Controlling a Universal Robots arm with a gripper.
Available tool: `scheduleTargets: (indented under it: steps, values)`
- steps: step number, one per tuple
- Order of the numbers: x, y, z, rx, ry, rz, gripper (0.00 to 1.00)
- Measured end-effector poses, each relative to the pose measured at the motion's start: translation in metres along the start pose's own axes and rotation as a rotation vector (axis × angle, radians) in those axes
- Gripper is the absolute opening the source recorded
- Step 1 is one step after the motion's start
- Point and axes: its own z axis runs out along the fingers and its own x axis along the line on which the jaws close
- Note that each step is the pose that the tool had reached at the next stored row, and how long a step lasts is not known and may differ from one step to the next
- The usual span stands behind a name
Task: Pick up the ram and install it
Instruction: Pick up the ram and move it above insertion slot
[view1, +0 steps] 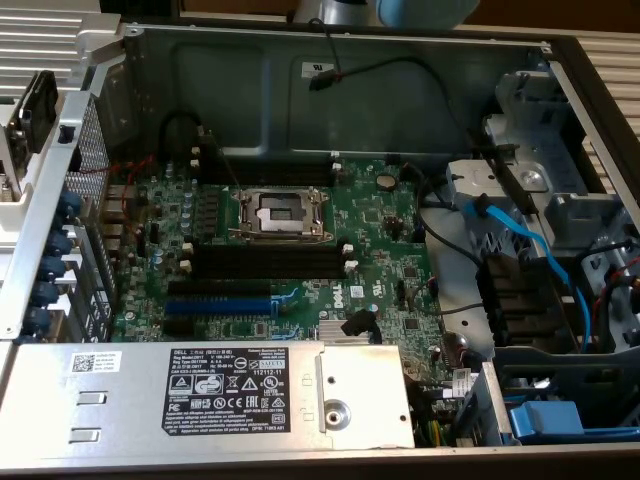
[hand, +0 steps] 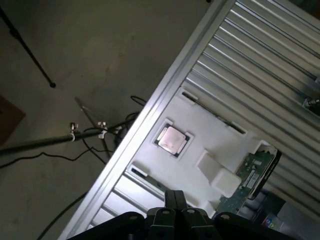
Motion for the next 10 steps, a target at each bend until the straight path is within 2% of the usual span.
scheduleTargets:
  steps: [10]
  values:
    - [0.0006,0.0006,0.0000,0.0150,0.0103,-0.155,0.11]
